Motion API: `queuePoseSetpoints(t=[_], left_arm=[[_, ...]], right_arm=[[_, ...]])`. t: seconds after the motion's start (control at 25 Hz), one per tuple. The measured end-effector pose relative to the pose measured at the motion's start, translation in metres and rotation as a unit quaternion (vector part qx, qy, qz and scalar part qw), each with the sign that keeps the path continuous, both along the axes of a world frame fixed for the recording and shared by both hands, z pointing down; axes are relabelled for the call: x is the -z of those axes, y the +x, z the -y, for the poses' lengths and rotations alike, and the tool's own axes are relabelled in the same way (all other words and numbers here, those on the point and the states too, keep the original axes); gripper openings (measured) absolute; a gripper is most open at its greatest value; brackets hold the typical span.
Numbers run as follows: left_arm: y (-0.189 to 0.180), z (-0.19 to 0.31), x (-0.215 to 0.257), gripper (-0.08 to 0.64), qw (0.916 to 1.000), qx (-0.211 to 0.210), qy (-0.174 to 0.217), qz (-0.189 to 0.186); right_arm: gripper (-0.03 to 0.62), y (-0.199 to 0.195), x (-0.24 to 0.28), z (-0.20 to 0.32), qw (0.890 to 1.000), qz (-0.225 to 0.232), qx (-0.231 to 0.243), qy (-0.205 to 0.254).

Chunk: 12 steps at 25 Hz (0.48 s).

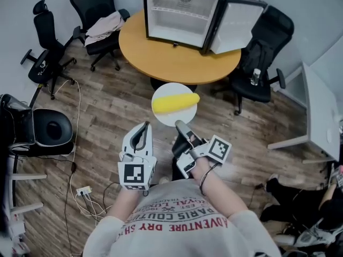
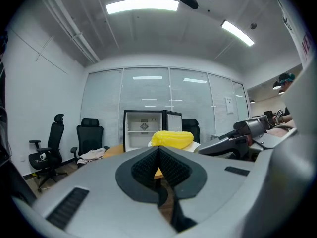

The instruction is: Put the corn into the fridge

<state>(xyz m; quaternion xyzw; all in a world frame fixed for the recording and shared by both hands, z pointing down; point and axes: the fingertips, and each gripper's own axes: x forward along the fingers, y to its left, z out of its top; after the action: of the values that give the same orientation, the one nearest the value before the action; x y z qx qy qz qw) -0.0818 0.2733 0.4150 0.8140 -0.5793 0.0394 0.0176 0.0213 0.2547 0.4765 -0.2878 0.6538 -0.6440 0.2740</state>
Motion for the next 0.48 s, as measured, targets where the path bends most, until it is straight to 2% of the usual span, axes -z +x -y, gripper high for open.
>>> queuePoseSetpoints(t=[0.24,0.48], left_arm=[[0.004,0.056,-0.006,0.025,0.9999,0.012,-0.001,0.012],[0.019,0.148,-0.001,0.025,0.9993,0.037,-0.003,0.004]], right_arm=[[0.038,0.001,-0.005,0.061,1.000,-0.005,0.022,0.006],[0.038,0.016,-0.001,0.151,0.999,-0.011,0.049,0.007]])
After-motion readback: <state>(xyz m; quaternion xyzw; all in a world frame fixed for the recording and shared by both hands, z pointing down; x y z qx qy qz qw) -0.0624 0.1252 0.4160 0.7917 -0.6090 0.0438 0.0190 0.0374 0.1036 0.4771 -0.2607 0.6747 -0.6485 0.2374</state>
